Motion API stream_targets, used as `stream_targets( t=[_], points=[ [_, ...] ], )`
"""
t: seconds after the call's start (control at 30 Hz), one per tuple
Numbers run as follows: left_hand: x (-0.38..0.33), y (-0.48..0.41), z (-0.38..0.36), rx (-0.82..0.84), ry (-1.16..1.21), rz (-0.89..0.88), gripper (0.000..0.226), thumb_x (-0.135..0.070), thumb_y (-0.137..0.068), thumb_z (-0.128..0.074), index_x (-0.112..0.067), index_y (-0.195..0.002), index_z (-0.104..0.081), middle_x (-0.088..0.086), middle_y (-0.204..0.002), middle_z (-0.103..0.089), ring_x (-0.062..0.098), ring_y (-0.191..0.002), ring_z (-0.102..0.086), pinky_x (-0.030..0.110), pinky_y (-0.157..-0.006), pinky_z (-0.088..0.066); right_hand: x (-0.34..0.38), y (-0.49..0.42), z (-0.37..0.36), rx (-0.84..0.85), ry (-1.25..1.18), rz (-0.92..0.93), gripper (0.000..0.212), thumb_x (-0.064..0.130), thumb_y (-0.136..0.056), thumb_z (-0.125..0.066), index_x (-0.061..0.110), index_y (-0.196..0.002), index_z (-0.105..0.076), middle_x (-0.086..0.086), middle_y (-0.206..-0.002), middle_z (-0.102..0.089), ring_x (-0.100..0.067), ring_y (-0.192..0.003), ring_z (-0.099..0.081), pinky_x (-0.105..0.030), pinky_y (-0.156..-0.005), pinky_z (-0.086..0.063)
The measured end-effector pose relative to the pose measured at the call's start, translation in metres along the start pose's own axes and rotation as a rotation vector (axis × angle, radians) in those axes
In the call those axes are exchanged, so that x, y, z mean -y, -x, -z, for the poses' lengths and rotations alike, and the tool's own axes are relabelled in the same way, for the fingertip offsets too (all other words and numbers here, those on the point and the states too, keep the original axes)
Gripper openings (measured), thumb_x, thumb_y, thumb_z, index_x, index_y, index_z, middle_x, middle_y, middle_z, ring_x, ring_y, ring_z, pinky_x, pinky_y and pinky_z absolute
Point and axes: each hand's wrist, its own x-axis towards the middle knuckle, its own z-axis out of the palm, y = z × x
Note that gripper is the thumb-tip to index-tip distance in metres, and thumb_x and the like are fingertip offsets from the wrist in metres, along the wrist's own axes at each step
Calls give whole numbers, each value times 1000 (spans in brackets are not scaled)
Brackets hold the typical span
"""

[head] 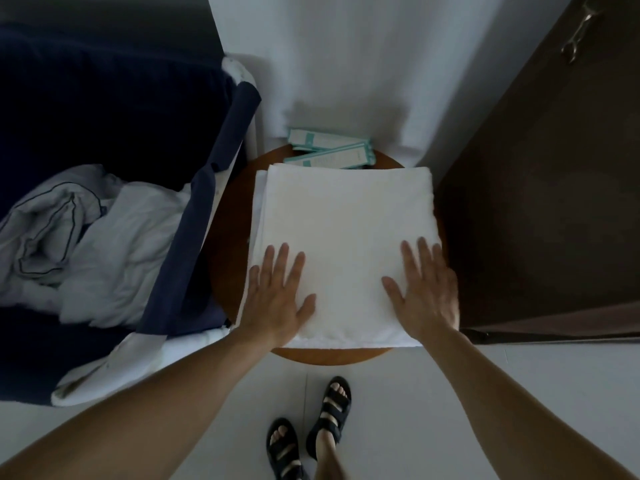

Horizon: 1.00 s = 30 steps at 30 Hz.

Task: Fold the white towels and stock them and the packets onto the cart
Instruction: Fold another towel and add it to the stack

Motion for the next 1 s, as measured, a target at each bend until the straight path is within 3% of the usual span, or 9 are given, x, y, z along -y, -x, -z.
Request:
stream_targets(
  t=[0.07, 0.17, 0.33, 0.5, 0.6, 0.67, 0.77, 0.9, 1.0],
  points=[
    [-3, -8, -9, 87, -15, -1, 81, -72, -84, 10, -28, -149, 30, 5, -158, 35, 26, -145, 33, 48, -120, 12, 2, -4, -14, 98, 106, 61, 74, 71, -91, 7, 31, -148, 31, -1, -161, 28, -28, -152, 19, -49, -123, 2],
    [1, -9, -28, 110, 1, -2, 90, -75, -78, 19, -25, -153, 22, 6, -160, 30, 25, -146, 31, 46, -120, 14, -8, -5, -37, 149, 106, 55, 77, 73, -87, 13, 31, -148, 32, -2, -162, 29, -28, -150, 24, -51, -123, 5],
    [2, -9, -46, 54, 9, 6, 85, -73, -88, 4, -24, -157, 10, 6, -163, 20, 26, -149, 23, 48, -122, 7, -10, -9, -53, 154, 99, 61, 79, 73, -85, 13, 31, -150, 30, 0, -158, 35, -27, -149, 26, -50, -123, 8],
    [1, -11, -28, 137, 10, 13, 90, -77, -76, 20, -25, -149, 28, 5, -158, 34, 24, -144, 34, 46, -120, 15, -9, -11, -40, 200, 98, 62, 81, 76, -78, 23, 32, -144, 38, -2, -159, 36, -26, -148, 29, -52, -123, 6],
    [2, -19, 4, 113, 13, 30, 85, -74, -82, 10, -25, -147, 32, 3, -157, 36, 22, -143, 36, 45, -118, 17, 6, -18, -11, 163, 55, 82, 86, 78, -69, 32, 32, -141, 42, 2, -153, 44, -25, -147, 31, -54, -122, 8],
    [4, -30, 35, 52, -11, 53, 81, -69, -90, 0, -24, -151, 27, 1, -158, 34, 21, -144, 34, 48, -121, 11, 23, -29, 14, 109, 5, 125, 85, 79, -72, 27, 33, -143, 37, 3, -153, 42, -24, -147, 31, -54, -122, 9],
    [13, -44, 88, -75, -24, 85, 78, -66, -93, -1, -23, -153, 22, 1, -162, 26, 23, -148, 27, 46, -121, 10, 53, -48, 56, 12, -75, 204, 84, 77, -84, 8, 33, -155, 16, 5, -159, 29, -22, -150, 25, -54, -121, 8],
    [37, -39, 151, -150, -2, 155, 85, -66, -85, 6, -20, -155, 16, 2, -164, 17, 23, -150, 21, 46, -123, 6, 100, -69, 105, -45, -78, 302, 87, 77, -82, 9, 33, -156, 12, 2, -163, 24, -23, -151, 24, -54, -122, 5],
    [66, -24, 183, -204, 35, 258, 78, -64, -95, -12, -21, -157, 7, 2, -165, 12, 22, -150, 19, 45, -123, 5, 143, -78, 134, -67, -70, 391, 92, 78, -79, 11, 30, -158, 7, -1, -165, 19, -23, -151, 23, -53, -123, 4]
  ],
)
